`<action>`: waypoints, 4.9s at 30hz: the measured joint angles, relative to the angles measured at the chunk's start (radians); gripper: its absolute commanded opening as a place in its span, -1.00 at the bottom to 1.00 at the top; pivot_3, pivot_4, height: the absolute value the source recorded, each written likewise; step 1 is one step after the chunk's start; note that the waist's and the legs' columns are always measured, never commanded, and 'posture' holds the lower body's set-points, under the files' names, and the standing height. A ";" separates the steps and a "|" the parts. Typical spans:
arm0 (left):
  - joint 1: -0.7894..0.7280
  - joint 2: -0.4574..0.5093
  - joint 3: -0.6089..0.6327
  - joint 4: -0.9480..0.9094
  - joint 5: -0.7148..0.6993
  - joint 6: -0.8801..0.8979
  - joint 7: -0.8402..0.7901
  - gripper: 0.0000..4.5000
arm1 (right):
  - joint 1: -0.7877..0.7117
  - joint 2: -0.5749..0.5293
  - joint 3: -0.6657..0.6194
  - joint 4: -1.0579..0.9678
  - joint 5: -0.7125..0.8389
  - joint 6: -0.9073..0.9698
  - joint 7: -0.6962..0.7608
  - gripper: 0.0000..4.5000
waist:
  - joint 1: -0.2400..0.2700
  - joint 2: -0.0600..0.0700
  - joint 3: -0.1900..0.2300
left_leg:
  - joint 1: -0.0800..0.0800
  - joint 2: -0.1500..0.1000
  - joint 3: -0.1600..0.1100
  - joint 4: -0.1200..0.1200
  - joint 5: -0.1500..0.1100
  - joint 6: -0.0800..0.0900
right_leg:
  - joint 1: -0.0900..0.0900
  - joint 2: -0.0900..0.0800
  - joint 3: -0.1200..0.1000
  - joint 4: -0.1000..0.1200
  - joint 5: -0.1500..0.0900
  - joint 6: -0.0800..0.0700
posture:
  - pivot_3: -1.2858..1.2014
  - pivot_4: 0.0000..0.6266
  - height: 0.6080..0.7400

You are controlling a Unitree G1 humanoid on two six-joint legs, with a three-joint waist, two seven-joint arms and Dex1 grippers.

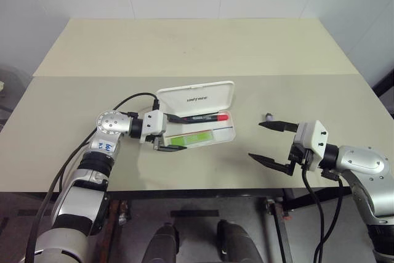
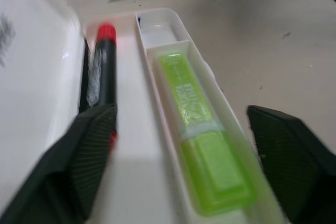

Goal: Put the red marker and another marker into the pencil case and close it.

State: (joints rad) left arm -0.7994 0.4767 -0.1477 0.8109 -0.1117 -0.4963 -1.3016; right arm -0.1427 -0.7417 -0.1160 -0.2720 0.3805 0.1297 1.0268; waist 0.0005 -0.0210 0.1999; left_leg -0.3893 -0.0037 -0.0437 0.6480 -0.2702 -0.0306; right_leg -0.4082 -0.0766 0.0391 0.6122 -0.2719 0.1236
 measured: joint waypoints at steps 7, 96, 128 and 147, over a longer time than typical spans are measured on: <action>0.000 -0.001 0.011 0.021 -0.001 -0.008 0.000 0.99 | -0.010 0.012 0.025 0.006 -0.011 0.011 -0.034 1.00 | -0.002 0.000 0.000 | -0.001 0.000 0.000 -0.002 0.000 0.000 | -0.001 0.000 0.000 0.000 0.000 0.000 | 0.03 -0.52 1.00; 0.429 0.225 0.247 -0.688 -0.296 0.510 0.064 1.00 | -0.721 0.311 0.317 1.044 -0.246 -0.358 0.366 -0.82 | -0.032 0.005 0.003 | 0.001 0.001 0.002 -0.007 0.001 -0.002 | -0.005 0.000 0.002 0.002 -0.002 -0.002 | 0.03 -0.52 1.00; 0.434 0.218 0.305 -0.624 -0.330 0.517 0.104 -0.07 | -0.391 0.102 0.063 0.468 -0.071 -0.128 0.203 1.00 | -0.031 0.005 0.003 | 0.002 0.002 0.003 -0.011 0.001 -0.003 | -0.005 0.000 0.002 0.001 -0.002 -0.003 | 0.03 -0.52 1.00; 0.468 0.117 0.392 -0.555 -0.241 0.475 0.485 -0.99 | -0.333 0.098 0.070 0.391 -0.068 -0.123 0.142 1.00 | -0.026 0.005 0.003 | 0.002 0.001 0.002 -0.011 0.001 -0.003 | -0.005 -0.001 0.002 0.001 -0.001 -0.002 | 0.03 -0.52 1.00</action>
State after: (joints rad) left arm -0.3311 0.5940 0.2446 0.2563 -0.3528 -0.0213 -0.8166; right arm -0.4760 -0.6439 -0.0464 0.1191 0.3125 0.0065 1.1692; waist -0.0255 -0.0163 0.2031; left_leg -0.3876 -0.0027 -0.0416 0.6374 -0.2688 -0.0334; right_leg -0.4131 -0.0776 0.0409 0.6129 -0.2733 0.1217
